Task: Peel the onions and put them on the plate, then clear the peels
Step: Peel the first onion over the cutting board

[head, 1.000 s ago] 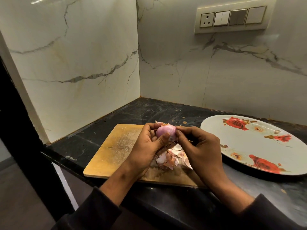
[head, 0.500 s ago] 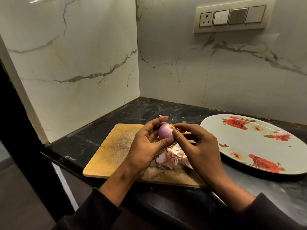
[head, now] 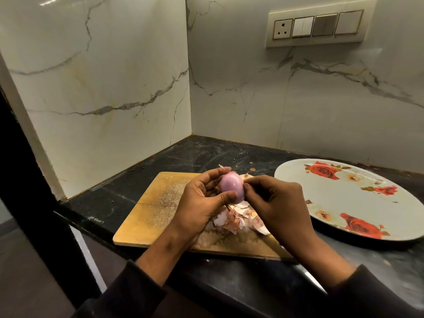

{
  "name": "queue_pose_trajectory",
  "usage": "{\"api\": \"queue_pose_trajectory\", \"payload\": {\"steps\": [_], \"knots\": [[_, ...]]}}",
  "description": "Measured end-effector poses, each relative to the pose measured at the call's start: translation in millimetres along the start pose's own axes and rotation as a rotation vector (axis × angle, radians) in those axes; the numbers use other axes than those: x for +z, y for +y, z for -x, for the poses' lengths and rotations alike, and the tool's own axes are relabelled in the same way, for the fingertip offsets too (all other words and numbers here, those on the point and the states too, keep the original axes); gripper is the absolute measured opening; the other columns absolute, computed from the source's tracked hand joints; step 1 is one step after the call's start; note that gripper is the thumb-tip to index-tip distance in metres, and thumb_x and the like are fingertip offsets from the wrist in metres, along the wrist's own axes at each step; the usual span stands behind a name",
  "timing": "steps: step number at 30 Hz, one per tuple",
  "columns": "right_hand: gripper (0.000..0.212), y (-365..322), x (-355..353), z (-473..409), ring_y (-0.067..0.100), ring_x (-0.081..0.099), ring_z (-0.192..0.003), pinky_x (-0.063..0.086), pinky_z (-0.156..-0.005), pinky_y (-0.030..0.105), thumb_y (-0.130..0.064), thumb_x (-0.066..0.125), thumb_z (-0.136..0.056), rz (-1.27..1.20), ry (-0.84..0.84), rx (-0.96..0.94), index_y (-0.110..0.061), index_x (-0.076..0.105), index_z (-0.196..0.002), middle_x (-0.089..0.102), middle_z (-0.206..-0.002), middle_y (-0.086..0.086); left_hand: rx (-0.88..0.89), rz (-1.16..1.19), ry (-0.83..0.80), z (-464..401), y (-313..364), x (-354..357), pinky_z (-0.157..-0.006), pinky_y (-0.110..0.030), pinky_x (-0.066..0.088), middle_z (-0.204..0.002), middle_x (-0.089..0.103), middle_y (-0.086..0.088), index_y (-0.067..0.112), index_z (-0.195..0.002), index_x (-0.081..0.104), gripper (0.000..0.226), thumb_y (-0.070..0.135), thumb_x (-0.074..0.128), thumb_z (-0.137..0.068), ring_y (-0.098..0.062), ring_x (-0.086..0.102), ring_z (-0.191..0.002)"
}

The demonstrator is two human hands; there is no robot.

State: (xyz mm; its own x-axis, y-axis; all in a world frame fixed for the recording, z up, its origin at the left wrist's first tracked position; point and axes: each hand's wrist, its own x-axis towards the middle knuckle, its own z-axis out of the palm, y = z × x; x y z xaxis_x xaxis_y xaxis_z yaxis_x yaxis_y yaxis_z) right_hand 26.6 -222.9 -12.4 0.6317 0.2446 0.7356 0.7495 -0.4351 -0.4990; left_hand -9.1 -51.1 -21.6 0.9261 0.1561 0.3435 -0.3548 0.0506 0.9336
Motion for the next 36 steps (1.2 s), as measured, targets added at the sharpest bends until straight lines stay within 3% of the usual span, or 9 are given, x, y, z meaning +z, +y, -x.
{"api": "queue_pose_trajectory", "payload": {"steps": [6,9,12,16,19,24,28,30,36], "knots": [[0.007,-3,4,0,0.009,0.059,-0.054,0.037,-0.054,0.008,-0.009,0.082,-0.082,0.164,0.029,-0.081,-0.01,0.075,-0.085,0.072,-0.07,0.001,0.013,-0.036,-0.006,2,1,0,-0.087,-0.035,0.06,-0.116,0.073,0.001,0.017,-0.12,0.067,0.054,0.013,0.08,-0.067,-0.02,0.07,-0.109],[0.007,-2,4,-1,0.009,0.061,-0.057,0.04,-0.055,0.009,-0.009,0.08,-0.083,0.141,0.037,-0.064,-0.01,0.076,-0.088,0.071,-0.072,0.0,0.016,-0.037,-0.016,2,1,0,-0.087,-0.033,0.06,-0.116,0.073,0.005,0.02,-0.119,0.067,0.054,0.013,0.08,-0.068,-0.017,0.07,-0.11],[0.005,2,6,-2,0.005,0.065,-0.065,0.049,-0.058,0.011,-0.012,0.075,-0.089,0.006,0.043,0.112,-0.017,0.074,-0.09,0.068,-0.072,-0.008,-0.005,-0.001,-0.035,1,0,0,-0.092,-0.037,0.058,-0.121,0.071,0.003,0.018,-0.124,0.066,0.055,0.011,0.079,-0.071,-0.02,0.068,-0.114],[0.012,11,9,-1,0.009,0.072,-0.076,0.062,-0.071,0.034,-0.009,0.07,-0.092,-0.123,-0.054,0.316,-0.02,0.071,-0.097,0.073,-0.083,-0.004,-0.036,0.108,-0.047,1,0,1,-0.095,-0.037,0.057,-0.121,0.071,-0.001,0.012,-0.132,0.06,0.055,0.012,0.072,-0.078,-0.022,0.067,-0.116],[0.023,13,8,0,0.009,0.073,-0.087,0.063,-0.078,0.037,-0.005,0.069,-0.092,-0.192,-0.063,0.301,-0.022,0.072,-0.107,0.074,-0.095,-0.005,-0.065,0.166,-0.035,0,0,2,-0.098,-0.041,0.056,-0.121,0.071,-0.004,0.011,-0.134,0.059,0.054,0.014,0.068,-0.081,-0.025,0.066,-0.117],[0.039,1,7,0,0.008,0.072,-0.099,0.062,-0.082,0.032,-0.033,0.067,-0.088,-0.372,-0.088,0.249,-0.022,0.071,-0.125,0.074,-0.112,-0.005,-0.09,0.187,-0.034,0,0,1,-0.099,-0.046,0.055,-0.121,0.071,-0.006,0.013,-0.135,0.058,0.049,0.018,0.064,-0.086,-0.026,0.067,-0.116],[0.018,4,8,-1,0.012,0.073,-0.087,0.063,-0.077,0.038,-0.011,0.078,-0.085,-0.41,0.001,0.267,-0.022,0.078,-0.099,0.076,-0.091,-0.006,-0.046,0.076,-0.041,0,-1,0,-0.098,-0.049,0.054,-0.125,0.068,-0.006,0.017,-0.131,0.064,0.046,0.02,0.067,-0.085,-0.027,0.066,-0.117],[0.02,6,7,-1,0.013,0.072,-0.081,0.063,-0.073,0.035,-0.006,0.078,-0.084,-0.419,0.02,0.301,-0.025,0.075,-0.088,0.075,-0.082,-0.005,-0.033,0.041,-0.052,1,-1,1,-0.096,-0.048,0.056,-0.121,0.07,-0.005,0.017,-0.128,0.064,0.043,0.023,0.066,-0.086,-0.027,0.067,-0.114],[0.007,0,13,0,0.018,0.068,-0.074,0.061,-0.066,0.032,-0.009,0.068,-0.094,-0.521,-0.069,0.353,-0.016,0.065,-0.093,0.067,-0.081,0.003,-0.006,0.039,-0.025,0,-2,2,-0.085,-0.042,0.061,-0.123,0.068,0.003,0.021,-0.125,0.067,0.039,0.036,0.053,-0.092,-0.023,0.069,-0.109]]}}
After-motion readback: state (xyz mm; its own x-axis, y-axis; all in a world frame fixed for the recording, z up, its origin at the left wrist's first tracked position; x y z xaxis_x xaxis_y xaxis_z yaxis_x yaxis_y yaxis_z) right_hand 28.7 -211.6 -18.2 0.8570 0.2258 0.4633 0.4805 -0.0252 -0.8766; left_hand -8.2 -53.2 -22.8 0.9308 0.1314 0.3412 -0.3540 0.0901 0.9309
